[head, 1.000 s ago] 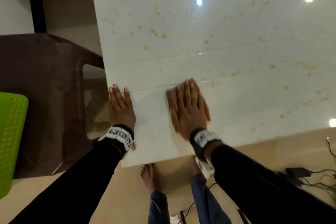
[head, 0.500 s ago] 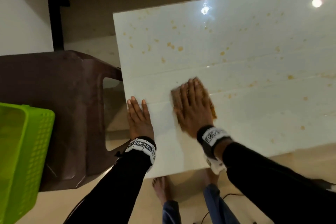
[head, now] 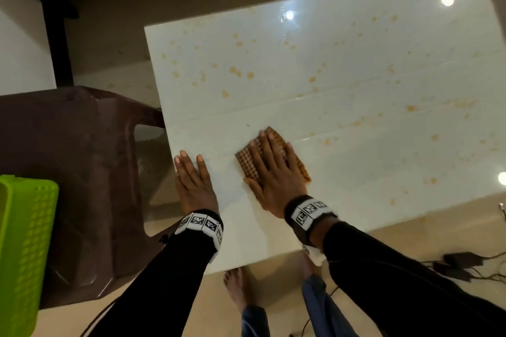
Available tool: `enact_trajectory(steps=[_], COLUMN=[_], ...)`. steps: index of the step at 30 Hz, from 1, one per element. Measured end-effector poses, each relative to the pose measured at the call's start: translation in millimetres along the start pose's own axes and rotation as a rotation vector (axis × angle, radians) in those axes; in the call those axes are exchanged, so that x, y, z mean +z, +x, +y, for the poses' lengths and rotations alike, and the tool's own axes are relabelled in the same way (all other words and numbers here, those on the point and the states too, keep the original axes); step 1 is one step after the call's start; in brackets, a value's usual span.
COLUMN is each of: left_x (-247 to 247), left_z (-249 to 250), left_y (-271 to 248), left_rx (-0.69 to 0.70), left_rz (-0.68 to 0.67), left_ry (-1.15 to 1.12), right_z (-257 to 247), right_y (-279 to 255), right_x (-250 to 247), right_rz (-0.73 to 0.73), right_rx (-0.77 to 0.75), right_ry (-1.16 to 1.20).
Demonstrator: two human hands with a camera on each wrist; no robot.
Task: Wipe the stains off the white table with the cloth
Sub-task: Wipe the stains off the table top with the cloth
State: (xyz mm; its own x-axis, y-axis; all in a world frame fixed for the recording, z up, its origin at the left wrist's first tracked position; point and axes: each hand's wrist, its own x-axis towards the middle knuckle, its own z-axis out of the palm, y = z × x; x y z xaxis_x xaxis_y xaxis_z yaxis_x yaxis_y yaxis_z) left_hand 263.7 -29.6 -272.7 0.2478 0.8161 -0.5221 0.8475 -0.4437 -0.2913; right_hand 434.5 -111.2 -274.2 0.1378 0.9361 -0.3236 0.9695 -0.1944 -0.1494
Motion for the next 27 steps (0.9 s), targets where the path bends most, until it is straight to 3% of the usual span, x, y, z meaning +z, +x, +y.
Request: enact_trajectory(steps=[2,6,8,11,13,15,17,21,24,27], left_x=[-2,1,0,0,0,-1,-5,-18,-33,-52], left_z=[0,0,2,1,1,1,1,8,25,55], left_y=[1,2,0,2,-1,0,1,2,-2,-8], left_rx=[0.007,-0.011,-0.02,0.001,-0.002,-0.002,-0.023,-0.083,-0.088,0.111], left_rz=[-0.007,0.015,0.01,0.001,-0.001,-0.017,-0.055,-0.133,-0.141,-0.093], left_ry=[-0.005,-0.023,-0.025,0.007,-0.003,0.02,0.008,0.054,-0.002,-0.062], right_z=[18,47,56,57,59,73,88,100,97,89], right_y=[1,79,89,34,-23,-37,-4,72,37,-41], right_x=[-5,-35,-40,-21,-4,1,-10,-37,-23,0], right_rz=[0.009,0.036,0.026,0.065,0.002,-0.008,0.038,0.068,0.125,0.084], right_rx=[-0.009,0.12,0.178,0.188,0.139,0.079,0.084,0.246,0.252,0.228], right_ry=[-0.012,0.049,0.065,0.063,0.019,-0.003,0.02,0.086,0.072,0.03])
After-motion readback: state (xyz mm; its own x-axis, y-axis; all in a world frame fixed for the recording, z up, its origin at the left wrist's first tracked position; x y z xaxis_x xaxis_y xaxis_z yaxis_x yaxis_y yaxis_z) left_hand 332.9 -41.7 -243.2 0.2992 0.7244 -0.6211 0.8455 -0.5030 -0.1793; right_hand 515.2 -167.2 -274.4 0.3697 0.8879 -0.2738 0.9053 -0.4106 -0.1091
